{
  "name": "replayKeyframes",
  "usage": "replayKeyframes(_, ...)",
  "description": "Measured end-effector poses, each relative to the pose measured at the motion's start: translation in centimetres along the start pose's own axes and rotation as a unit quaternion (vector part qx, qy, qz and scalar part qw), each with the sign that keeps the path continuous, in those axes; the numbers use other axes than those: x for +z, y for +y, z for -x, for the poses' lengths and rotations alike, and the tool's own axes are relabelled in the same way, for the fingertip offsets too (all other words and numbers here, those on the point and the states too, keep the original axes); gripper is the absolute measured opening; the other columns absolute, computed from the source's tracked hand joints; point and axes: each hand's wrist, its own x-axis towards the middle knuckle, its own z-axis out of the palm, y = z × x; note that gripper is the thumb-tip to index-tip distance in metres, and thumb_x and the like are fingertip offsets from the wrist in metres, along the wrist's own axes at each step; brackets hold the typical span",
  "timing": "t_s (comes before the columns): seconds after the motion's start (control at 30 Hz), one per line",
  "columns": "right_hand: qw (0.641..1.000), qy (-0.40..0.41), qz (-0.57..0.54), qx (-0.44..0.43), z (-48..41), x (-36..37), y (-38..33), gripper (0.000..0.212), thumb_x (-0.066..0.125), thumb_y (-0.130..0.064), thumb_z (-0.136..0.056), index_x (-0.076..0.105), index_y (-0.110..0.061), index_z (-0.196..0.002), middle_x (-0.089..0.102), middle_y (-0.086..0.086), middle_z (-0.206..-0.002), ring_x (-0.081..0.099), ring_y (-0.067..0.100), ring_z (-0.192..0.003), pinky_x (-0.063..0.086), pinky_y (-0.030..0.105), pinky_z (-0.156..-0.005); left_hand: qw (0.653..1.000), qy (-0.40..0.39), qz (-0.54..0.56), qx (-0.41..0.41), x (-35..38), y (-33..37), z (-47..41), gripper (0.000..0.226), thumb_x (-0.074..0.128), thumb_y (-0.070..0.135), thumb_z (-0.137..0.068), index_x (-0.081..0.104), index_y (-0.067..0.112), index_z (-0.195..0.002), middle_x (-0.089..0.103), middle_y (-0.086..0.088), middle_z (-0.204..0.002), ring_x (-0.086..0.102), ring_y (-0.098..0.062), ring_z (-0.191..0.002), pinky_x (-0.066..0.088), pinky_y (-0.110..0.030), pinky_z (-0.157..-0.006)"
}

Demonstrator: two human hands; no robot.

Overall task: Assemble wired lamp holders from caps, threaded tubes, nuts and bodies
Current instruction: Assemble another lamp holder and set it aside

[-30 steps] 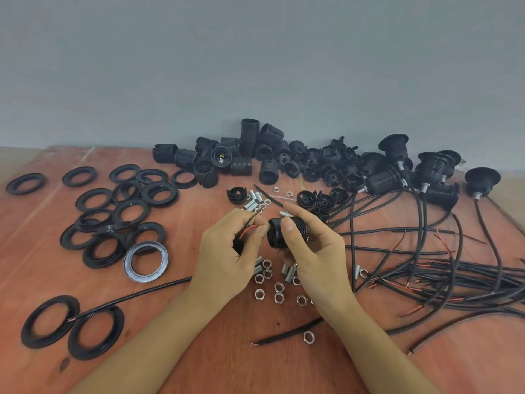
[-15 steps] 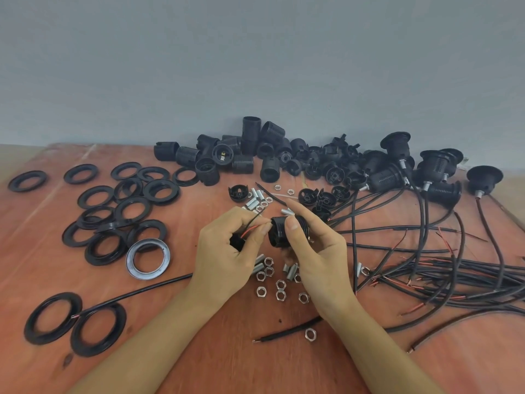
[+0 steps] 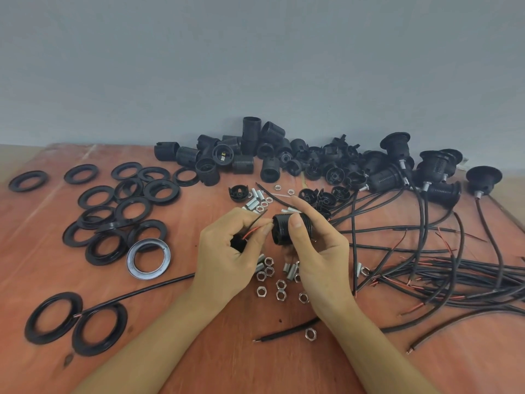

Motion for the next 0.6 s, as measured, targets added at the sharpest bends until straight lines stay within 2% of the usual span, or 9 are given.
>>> replayKeyframes(0.17,0.999,-0.009,-0.005,0.034,-0.43,-0.03,-0.11,0.033,0.060,-0.038,-0.087,0.069,-0.027,-0.117,0.068,-0.008,-0.083,0.054,0.024,-0.061,0.048,0.031,-0.051,0.999,0.019,0.013,-0.032,0.08,-0.08,-0.11,0.005,0.067,0.014,-0.088,0.069,0.019,-0.090,0.064,0.008,-0.070,0.060,-0.010,-0.062,0.048,-0.023,-0.061)
replayKeyframes(0.3,0.999,-0.010,-0.007,0.034,-0.45,-0.34,0.05,0.033,0.060,-0.037,-0.088,0.070,-0.027,-0.118,0.071,-0.009,-0.096,0.065,0.017,-0.088,0.052,0.038,-0.078,0.998,0.025,0.025,-0.057,-0.14,-0.14,0.05,0.008,0.067,0.022,-0.089,0.071,0.016,-0.092,0.068,0.006,-0.069,0.063,-0.019,-0.062,0.053,-0.036,-0.059)
replayKeyframes(0.37,0.999,-0.015,0.002,0.029,-0.45,-0.38,0.14,0.033,0.058,-0.035,-0.090,0.068,-0.026,-0.120,0.068,-0.016,-0.089,0.062,0.011,-0.075,0.053,0.042,-0.072,0.997,0.018,0.035,-0.067,-0.08,-0.01,0.08,0.006,0.067,0.019,-0.089,0.071,0.015,-0.091,0.067,0.004,-0.065,0.065,-0.016,-0.059,0.053,-0.029,-0.058)
replayKeyframes(0.43,1.000,-0.018,0.006,0.022,-0.33,-0.32,0.13,0.032,0.058,-0.033,-0.092,0.067,-0.026,-0.122,0.067,-0.017,-0.084,0.059,0.010,-0.068,0.053,0.039,-0.064,0.996,0.016,0.047,-0.076,-0.05,0.07,0.09,0.003,0.068,0.013,-0.089,0.070,0.013,-0.091,0.070,0.006,-0.068,0.068,-0.010,-0.061,0.052,-0.018,-0.060)
replayKeyframes(0.5,1.000,-0.022,0.008,0.015,-0.25,-0.30,0.11,0.027,0.058,-0.029,-0.096,0.067,-0.029,-0.122,0.070,-0.009,-0.085,0.056,0.020,-0.066,0.050,0.038,-0.057,0.995,0.009,0.049,-0.082,-0.06,0.06,0.09,0.003,0.067,0.011,-0.090,0.070,0.013,-0.091,0.071,0.005,-0.071,0.069,-0.008,-0.062,0.053,-0.016,-0.061)
replayKeyframes(0.6,0.999,-0.028,0.020,0.003,-0.17,-0.46,0.06,0.027,0.057,-0.027,-0.097,0.066,-0.033,-0.122,0.069,0.012,-0.084,0.055,0.033,-0.063,0.050,0.045,-0.055,0.997,-0.014,0.033,-0.074,0.00,0.09,0.16,0.005,0.065,0.008,-0.091,0.069,0.011,-0.091,0.071,0.003,-0.071,0.070,-0.010,-0.065,0.055,-0.022,-0.062)
